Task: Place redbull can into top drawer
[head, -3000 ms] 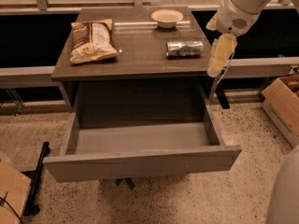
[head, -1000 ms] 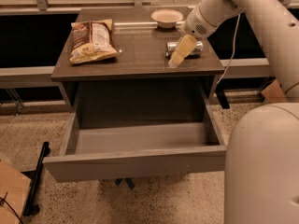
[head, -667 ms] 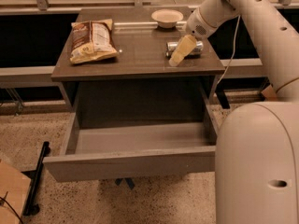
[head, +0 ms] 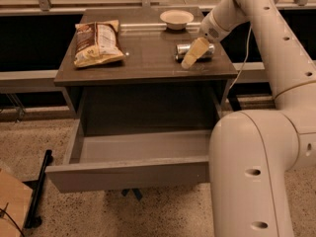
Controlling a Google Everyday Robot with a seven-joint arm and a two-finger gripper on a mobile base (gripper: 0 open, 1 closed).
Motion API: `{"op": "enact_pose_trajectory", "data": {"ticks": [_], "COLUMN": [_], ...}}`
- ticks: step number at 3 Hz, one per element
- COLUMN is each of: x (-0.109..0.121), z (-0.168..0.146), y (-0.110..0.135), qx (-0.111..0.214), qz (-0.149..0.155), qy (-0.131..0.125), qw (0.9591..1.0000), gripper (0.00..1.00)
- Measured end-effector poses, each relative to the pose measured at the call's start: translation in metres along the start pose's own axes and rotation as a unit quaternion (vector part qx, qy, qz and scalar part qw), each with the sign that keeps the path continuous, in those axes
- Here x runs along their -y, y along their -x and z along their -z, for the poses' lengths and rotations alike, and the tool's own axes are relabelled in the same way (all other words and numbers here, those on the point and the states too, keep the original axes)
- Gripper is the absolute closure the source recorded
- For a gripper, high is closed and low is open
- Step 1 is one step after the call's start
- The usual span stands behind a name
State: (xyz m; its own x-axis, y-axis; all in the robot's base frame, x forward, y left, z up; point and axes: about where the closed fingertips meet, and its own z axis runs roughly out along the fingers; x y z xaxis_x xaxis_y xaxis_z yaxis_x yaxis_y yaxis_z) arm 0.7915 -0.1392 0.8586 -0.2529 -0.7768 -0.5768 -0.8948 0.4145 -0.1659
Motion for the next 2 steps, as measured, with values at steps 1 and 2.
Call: {"op": "enact_pose_trajectory", "data": {"ticks": [1, 2], "x": [0.005, 0.006], "z": [-0.019, -0.034], "y": [-0.005, -0.011], "qx": [-0.004, -0.013], "qz": [-0.013, -0.025], "qy": [0.007, 0.013], "qw": [0.9999, 0.9995], "gripper": [0.0, 0.18]}}
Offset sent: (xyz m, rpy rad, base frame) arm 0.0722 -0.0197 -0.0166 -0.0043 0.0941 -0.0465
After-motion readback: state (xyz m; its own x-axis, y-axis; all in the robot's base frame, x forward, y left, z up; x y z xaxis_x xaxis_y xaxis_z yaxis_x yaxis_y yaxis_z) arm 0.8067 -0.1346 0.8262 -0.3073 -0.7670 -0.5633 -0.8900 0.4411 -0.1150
